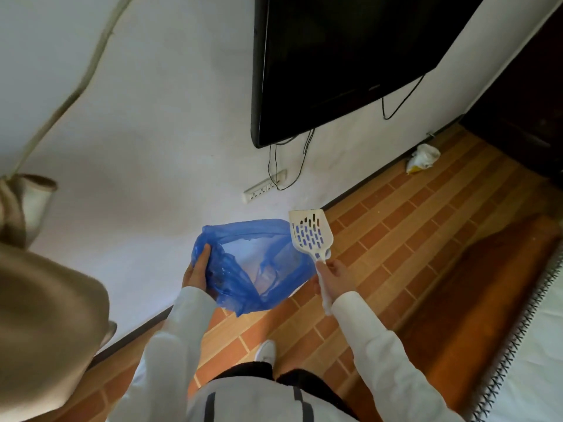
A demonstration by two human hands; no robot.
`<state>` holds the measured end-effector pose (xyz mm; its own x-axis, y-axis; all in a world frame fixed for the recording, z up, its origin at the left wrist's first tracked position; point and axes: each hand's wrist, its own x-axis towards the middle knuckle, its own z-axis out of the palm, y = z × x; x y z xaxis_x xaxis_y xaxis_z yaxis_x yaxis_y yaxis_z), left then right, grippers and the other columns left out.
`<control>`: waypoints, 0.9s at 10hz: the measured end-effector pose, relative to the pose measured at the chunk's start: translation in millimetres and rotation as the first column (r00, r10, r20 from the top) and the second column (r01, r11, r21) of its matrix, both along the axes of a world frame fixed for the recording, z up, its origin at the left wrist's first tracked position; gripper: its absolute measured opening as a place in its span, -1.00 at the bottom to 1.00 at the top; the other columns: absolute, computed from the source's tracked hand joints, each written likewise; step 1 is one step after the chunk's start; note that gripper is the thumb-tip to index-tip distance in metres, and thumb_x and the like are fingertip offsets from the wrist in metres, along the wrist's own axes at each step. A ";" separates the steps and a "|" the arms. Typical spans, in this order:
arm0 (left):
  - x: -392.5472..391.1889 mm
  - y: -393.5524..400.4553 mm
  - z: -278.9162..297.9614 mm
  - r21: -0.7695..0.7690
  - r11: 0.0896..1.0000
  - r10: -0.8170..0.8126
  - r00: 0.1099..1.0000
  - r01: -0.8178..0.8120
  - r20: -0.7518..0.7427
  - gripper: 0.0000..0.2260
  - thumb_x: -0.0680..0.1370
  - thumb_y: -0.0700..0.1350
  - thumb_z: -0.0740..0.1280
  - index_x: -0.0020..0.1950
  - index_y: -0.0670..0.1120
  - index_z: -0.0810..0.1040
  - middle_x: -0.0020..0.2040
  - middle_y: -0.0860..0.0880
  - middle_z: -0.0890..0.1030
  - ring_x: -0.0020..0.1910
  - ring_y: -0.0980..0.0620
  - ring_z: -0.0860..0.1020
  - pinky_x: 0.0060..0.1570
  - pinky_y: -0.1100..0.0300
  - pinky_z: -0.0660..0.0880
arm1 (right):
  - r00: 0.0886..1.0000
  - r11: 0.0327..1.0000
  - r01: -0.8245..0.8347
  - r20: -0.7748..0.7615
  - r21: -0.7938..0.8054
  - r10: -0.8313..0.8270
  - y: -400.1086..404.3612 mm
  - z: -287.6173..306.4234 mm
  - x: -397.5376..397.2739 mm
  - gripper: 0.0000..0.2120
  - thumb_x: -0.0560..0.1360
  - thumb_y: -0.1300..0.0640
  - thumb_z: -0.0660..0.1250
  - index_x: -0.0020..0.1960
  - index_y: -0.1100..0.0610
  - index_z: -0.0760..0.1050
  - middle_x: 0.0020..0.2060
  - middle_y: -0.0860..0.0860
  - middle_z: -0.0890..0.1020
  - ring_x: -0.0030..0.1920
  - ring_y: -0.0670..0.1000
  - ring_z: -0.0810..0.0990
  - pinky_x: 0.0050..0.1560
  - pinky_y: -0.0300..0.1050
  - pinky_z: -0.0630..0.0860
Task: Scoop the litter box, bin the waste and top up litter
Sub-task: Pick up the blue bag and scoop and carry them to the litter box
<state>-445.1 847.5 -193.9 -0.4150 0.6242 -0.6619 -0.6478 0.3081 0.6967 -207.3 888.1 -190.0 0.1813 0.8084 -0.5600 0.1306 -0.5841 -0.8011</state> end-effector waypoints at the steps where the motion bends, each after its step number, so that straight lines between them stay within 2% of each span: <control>1: 2.0 24.4 -9.8 -0.020 0.999 0.041 0.999 -0.041 0.007 -0.72 0.57 0.07 0.26 0.16 -0.10 0.43 -0.09 -0.01 0.57 -0.13 0.04 0.55 -0.14 0.14 0.50 | 0.999 0.999 -0.046 0.019 -0.027 0.047 30.7 -5.9 4.2 -0.85 0.55 0.08 0.30 -0.01 0.16 0.51 -0.38 0.06 0.53 -0.41 0.00 0.45 -0.30 -0.10 0.43; 2: 1.4 31.9 -18.0 -0.021 0.994 0.108 0.994 -0.107 0.022 -0.66 0.54 0.09 0.29 0.21 -0.10 0.46 -0.23 0.05 0.68 -0.12 0.02 0.59 -0.13 0.13 0.53 | 0.991 0.991 -0.125 0.033 -0.050 0.127 60.5 -11.6 7.5 -0.87 0.55 0.07 0.30 -0.04 0.14 0.50 -0.36 0.07 0.56 -0.40 -0.01 0.50 -0.29 -0.14 0.45; 3: 6.6 35.4 -28.1 0.021 0.986 0.162 0.983 -0.165 0.086 -0.61 0.49 0.10 0.34 0.20 -0.11 0.53 -0.13 -0.03 0.69 -0.15 0.01 0.65 -0.17 0.17 0.57 | 0.956 0.962 -0.267 0.115 -0.048 0.271 91.0 -15.8 8.8 -0.86 0.56 0.10 0.26 -0.05 0.19 0.48 -0.39 0.07 0.54 -0.46 -0.03 0.46 -0.43 -0.25 0.41; 4: 20.9 41.2 -30.8 0.037 0.964 0.257 0.962 -0.262 0.092 -0.54 0.43 0.12 0.38 0.24 -0.09 0.51 -0.01 -0.07 0.64 -0.11 0.00 0.64 -0.13 0.16 0.57 | 0.923 0.932 -0.361 0.131 -0.038 0.363 123.5 -28.4 8.6 -0.81 0.53 0.15 0.26 -0.03 0.29 0.50 -0.46 0.10 0.49 -0.51 0.01 0.42 -0.50 -0.23 0.39; 5: 45.3 49.3 -40.7 0.084 0.940 0.321 0.939 -0.332 0.123 -0.50 0.40 0.13 0.41 0.25 -0.10 0.54 0.11 -0.13 0.64 0.01 -0.07 0.63 -0.04 0.10 0.57 | 0.859 0.871 -0.485 0.144 -0.076 0.491 158.0 -37.2 18.2 -0.83 0.51 0.08 0.28 -0.12 0.19 0.51 -0.46 0.07 0.52 -0.47 0.04 0.45 -0.33 -0.10 0.44; 6: 77.7 55.5 -43.7 0.049 0.875 0.474 0.874 -0.481 0.111 -0.44 0.36 0.15 0.44 0.28 -0.10 0.53 0.16 -0.15 0.61 0.12 -0.12 0.59 0.04 0.05 0.53 | 0.766 0.783 -0.616 0.166 -0.088 0.621 193.0 -32.6 32.1 -0.85 0.51 0.03 0.27 -0.15 0.09 0.49 -0.48 0.04 0.52 -0.45 0.04 0.47 -0.27 -0.06 0.46; 7: 113.4 62.0 -49.8 0.055 0.788 0.608 0.789 -0.613 0.082 -0.49 0.42 0.12 0.42 0.29 -0.11 0.52 0.21 -0.16 0.58 0.18 -0.13 0.55 0.17 0.00 0.48 | 0.695 0.710 -0.699 0.152 -0.092 0.703 225.0 -27.8 47.5 -0.88 0.52 0.05 0.29 -0.12 0.10 0.48 -0.45 0.04 0.54 -0.48 0.01 0.45 -0.37 -0.15 0.42; 8: 149.1 70.5 -49.5 0.097 0.706 0.698 0.713 -0.701 0.067 -0.79 0.57 0.01 0.27 0.08 -0.05 0.62 -0.09 -0.02 0.69 -0.09 0.03 0.65 -0.09 0.18 0.58 | 0.659 0.666 -0.740 0.103 -0.094 0.746 247.4 -27.0 59.0 -0.90 0.52 0.07 0.31 -0.11 0.10 0.48 -0.41 0.07 0.55 -0.48 -0.01 0.43 -0.43 -0.19 0.39; 9: 176.0 76.9 -50.3 0.121 0.611 0.778 0.622 -0.782 0.090 -0.76 0.62 -0.04 0.17 -0.08 0.01 0.62 -0.33 0.08 0.68 -0.33 0.17 0.64 -0.34 0.32 0.56 | 0.597 0.606 -0.788 0.109 -0.105 0.795 263.7 -31.5 67.8 -0.87 0.50 0.05 0.32 -0.11 0.12 0.49 -0.43 0.07 0.55 -0.50 -0.01 0.40 -0.43 -0.20 0.37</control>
